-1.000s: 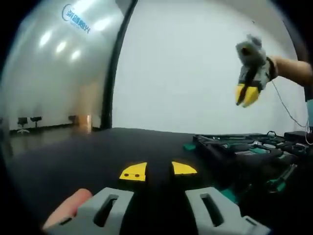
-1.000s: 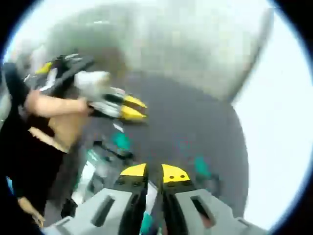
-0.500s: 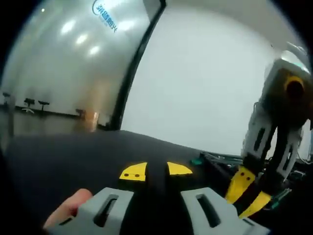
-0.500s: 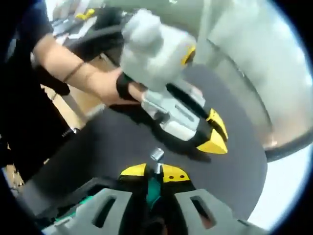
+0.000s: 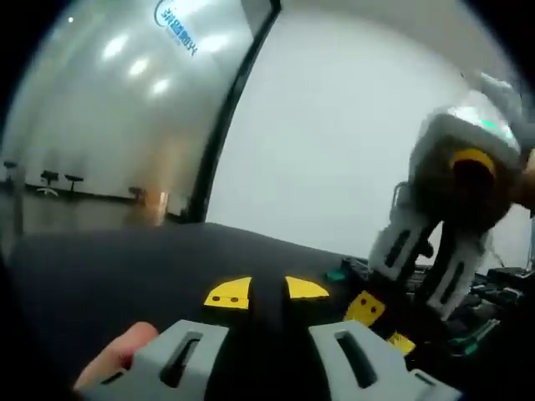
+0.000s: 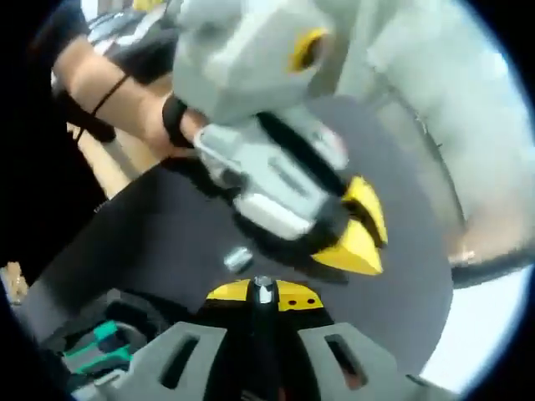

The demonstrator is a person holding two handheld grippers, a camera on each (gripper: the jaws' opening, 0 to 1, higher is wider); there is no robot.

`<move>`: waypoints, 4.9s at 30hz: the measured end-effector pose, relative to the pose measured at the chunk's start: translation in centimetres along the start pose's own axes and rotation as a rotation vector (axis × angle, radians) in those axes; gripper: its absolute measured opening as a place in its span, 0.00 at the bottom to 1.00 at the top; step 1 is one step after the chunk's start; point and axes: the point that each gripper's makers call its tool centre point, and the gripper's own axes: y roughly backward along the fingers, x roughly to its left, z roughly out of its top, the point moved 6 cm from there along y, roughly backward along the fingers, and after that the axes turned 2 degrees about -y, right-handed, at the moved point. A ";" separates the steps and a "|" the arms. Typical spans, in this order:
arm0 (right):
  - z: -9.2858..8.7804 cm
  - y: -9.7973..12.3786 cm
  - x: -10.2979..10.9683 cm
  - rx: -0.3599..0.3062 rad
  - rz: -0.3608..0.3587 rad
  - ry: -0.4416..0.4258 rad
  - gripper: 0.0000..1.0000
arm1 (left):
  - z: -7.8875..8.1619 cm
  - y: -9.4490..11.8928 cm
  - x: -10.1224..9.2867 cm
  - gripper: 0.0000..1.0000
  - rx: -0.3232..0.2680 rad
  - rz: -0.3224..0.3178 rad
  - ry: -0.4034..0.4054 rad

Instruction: Pick up the tools and put them into their designated positions in the toolbox.

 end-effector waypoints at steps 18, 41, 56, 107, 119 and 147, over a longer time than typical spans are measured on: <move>-2.0 1.3 -0.5 0.065 0.006 -0.085 0.01 | 0.0 0.0 0.0 0.14 0.004 0.004 -0.016; -9.7 13.5 -4.1 0.254 -0.093 -0.227 0.00 | -0.3 -0.2 -0.1 0.14 0.030 0.007 -0.039; -24.0 17.8 -3.6 0.370 -0.193 -0.516 0.00 | -0.5 -0.3 -0.3 0.14 0.043 0.004 -0.069; -24.2 19.2 -1.2 0.262 -0.397 -0.646 0.17 | -1.1 -0.2 -0.5 0.14 0.089 0.005 -0.123; -26.6 18.7 -1.9 0.140 -0.688 -0.739 0.00 | -1.1 -0.2 -0.6 0.14 0.089 0.004 -0.122; -25.0 20.9 0.4 0.056 -0.875 -0.788 0.05 | -1.4 -0.2 -0.3 0.14 0.107 0.017 -0.145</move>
